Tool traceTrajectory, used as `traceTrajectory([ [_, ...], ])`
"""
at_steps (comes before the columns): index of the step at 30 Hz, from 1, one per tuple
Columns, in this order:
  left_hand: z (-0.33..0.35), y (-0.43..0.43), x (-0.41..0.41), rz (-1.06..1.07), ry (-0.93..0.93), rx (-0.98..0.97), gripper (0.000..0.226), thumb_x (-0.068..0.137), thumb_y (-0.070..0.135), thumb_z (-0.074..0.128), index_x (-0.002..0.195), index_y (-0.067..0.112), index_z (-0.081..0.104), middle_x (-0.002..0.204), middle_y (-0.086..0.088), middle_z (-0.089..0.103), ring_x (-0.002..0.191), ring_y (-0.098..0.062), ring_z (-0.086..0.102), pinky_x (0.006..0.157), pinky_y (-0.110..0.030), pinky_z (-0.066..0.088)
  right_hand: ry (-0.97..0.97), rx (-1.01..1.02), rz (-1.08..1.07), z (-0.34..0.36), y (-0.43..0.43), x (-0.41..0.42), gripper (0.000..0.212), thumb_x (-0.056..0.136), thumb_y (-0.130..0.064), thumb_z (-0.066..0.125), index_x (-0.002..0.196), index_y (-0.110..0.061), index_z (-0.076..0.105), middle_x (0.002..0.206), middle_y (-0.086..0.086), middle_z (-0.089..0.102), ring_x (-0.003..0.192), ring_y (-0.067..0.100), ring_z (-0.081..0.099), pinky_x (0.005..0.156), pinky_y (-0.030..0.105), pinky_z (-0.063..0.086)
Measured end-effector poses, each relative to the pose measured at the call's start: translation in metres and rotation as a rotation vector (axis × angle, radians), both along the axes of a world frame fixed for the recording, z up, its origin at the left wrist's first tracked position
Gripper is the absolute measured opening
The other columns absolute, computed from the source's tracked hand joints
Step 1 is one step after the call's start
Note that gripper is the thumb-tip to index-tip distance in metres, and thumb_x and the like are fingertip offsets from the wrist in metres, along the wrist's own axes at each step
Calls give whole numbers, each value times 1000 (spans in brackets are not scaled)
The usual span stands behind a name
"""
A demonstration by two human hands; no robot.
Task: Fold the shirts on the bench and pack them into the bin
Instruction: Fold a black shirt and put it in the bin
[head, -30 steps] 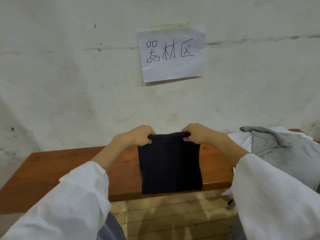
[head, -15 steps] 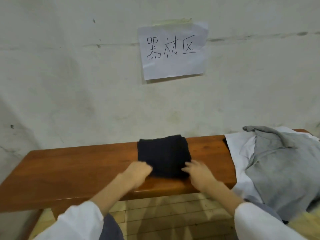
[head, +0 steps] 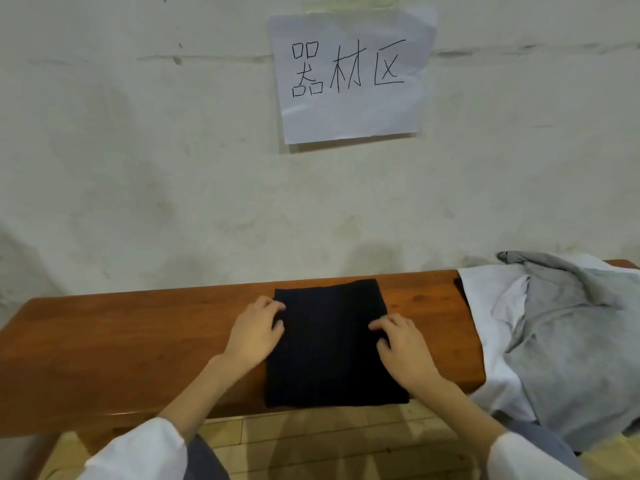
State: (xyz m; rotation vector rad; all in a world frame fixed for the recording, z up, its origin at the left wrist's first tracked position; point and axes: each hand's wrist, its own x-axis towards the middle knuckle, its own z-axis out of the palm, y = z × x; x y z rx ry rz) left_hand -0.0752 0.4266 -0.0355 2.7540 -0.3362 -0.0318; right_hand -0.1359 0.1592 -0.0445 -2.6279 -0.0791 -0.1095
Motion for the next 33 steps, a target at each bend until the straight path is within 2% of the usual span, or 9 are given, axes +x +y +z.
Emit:
traceTrajectory([
  [3,-8,-2,29,169,71,-32,46,98,30,47,140,14,42,137,-5,45,121,-22,48,98,-34,44,35,-7,-18,6,6,51,41,95,-15,46,137,-18,46,143,0,39,130,22,36,107,32,33],
  [6,-14,-5,41,153,166,-37,47,94,30,56,137,15,44,132,-5,48,119,-23,50,95,-34,45,121,-102,-31,4,7,87,51,97,-32,46,144,-18,34,142,2,41,130,24,37,105,36,35],
  [10,-15,-7,49,164,184,-53,16,88,25,64,101,20,55,106,-2,53,86,-15,51,68,-25,42,171,-248,-37,-12,6,100,45,93,-48,50,129,-23,45,125,1,48,118,22,41,94,33,36],
  [14,-9,-11,38,180,91,-167,27,90,17,60,77,29,40,80,11,48,66,-4,45,51,-17,28,-12,-232,-51,-26,6,91,27,95,-38,50,116,-21,55,115,0,49,106,20,47,86,31,36],
  [20,6,-21,27,224,-142,-346,8,96,20,52,93,21,45,74,14,48,64,-3,46,49,-13,31,-430,-28,-159,-16,8,81,6,88,-20,65,91,-16,62,93,-2,56,80,17,53,70,28,37],
  [23,0,-22,45,243,-145,-332,7,96,21,51,94,17,47,74,10,52,66,-11,53,49,-15,31,-411,-93,-186,-6,5,100,12,87,-23,66,93,-14,63,94,2,58,84,22,56,71,33,40],
  [27,-19,-21,63,276,51,-58,30,95,23,51,123,11,49,117,-8,59,104,-26,57,79,-35,49,-55,-223,-179,-12,7,114,43,96,-36,50,134,-17,46,142,9,40,132,28,35,106,40,32],
  [30,-19,-33,44,270,-126,75,46,95,26,49,138,12,41,136,-12,46,123,-30,45,98,-40,40,-127,-167,-144,-9,21,92,52,100,-41,29,140,-11,41,152,10,31,144,26,19,117,37,16],
  [33,-24,-58,6,45,-119,74,49,100,37,36,146,20,34,155,-5,24,144,-25,19,117,-41,19,-54,-166,16,-12,46,54,88,86,-60,-12,148,-13,28,158,5,15,146,19,0,116,33,-1],
])
